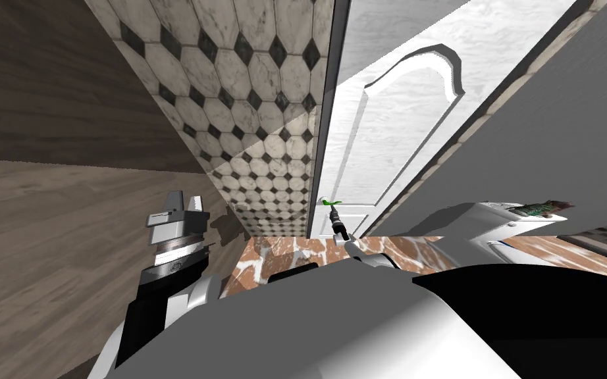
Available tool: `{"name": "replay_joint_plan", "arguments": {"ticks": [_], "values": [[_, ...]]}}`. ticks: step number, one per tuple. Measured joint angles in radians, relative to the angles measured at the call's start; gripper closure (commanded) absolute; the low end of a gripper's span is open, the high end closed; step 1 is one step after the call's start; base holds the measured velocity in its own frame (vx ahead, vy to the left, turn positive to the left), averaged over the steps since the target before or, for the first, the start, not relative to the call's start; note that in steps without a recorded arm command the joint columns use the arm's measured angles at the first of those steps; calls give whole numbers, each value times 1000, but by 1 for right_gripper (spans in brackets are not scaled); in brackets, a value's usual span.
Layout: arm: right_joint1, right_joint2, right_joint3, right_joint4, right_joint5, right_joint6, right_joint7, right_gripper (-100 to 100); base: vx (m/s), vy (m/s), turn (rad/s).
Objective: Pull the door open
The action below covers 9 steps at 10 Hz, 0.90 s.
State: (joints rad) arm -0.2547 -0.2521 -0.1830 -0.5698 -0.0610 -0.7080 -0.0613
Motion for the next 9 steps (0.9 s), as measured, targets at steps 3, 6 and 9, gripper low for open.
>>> {"name": "replay_joint_plan", "arguments": {"ticks": [3, 6, 9], "values": [[2, -54, -13, 62, -12, -45, -40, -100, 123, 18, 82], [27, -87, -21, 66, -19, -57, -67, -100, 152, -11, 123], [39, -96, -26, 59, -23, -57, -74, 100, 13, -1, -1]]}}
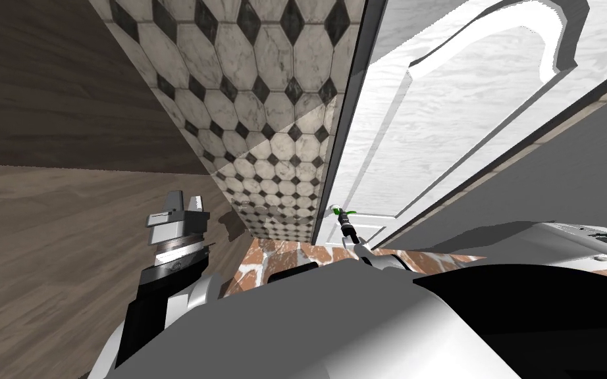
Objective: Pull the door open
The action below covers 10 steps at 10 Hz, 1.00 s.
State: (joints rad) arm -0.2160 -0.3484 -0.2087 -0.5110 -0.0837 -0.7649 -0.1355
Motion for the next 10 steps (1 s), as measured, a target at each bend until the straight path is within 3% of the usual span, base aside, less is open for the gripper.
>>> {"name": "replay_joint_plan", "arguments": {"ticks": [4, 9, 10], "values": [[0, 1, 1, 1, 0, 2, 0, 100, -11, 0, 4], [1, -17, 28, 5, 15, -12, -34, 100, -190, -38, 104], [12, -22, 38, -10, 21, -10, -47, 100, -255, -59, 152]]}}
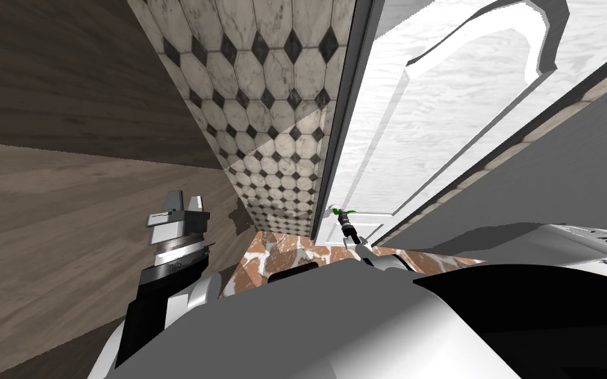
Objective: Pull the door open
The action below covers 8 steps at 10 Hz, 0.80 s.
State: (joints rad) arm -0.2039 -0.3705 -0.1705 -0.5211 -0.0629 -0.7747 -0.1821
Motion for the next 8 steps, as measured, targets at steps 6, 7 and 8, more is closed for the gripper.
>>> {"name": "replay_joint_plan", "arguments": {"ticks": [6, 7, 8], "values": [[15, -25, 59, -2, 32, -18, -68, 100, -188, -53, 88], [20, -30, 67, -2, 37, -24, -78, 100, -208, -74, 90], [20, -34, 75, -3, 42, -32, -88, 100, -224, -76, 97]]}}
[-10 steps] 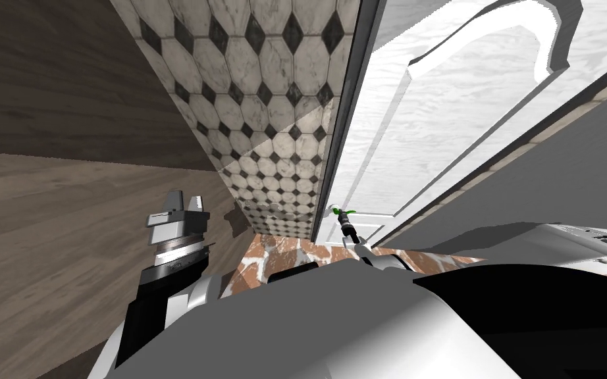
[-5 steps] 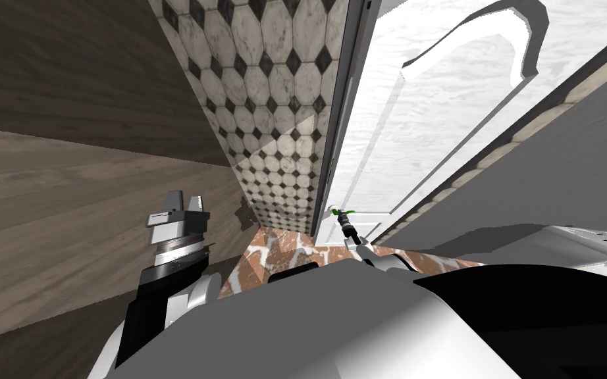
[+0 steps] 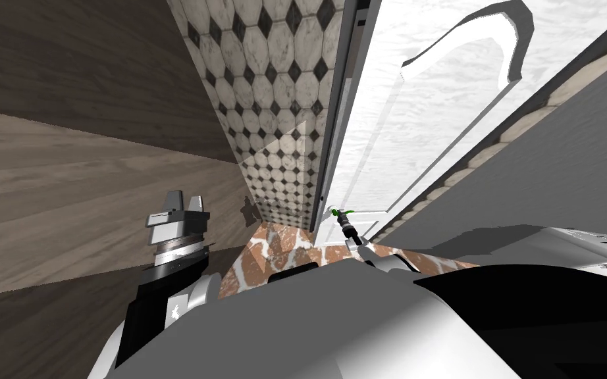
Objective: Pull the door open
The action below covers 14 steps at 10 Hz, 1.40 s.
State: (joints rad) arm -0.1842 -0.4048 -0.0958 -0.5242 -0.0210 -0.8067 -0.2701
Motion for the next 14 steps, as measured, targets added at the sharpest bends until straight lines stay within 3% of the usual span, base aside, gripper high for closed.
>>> {"name": "replay_joint_plan", "arguments": {"ticks": [6, 7, 14], "values": [[27, -35, 70, -16, 43, -56, -78, 100, -208, -65, 74], [30, -34, 72, -12, 44, -57, -81, 100, -196, -69, 136], [95, -97, 145, -32, 91, -165, -176, 100, -200, -89, 87]]}}
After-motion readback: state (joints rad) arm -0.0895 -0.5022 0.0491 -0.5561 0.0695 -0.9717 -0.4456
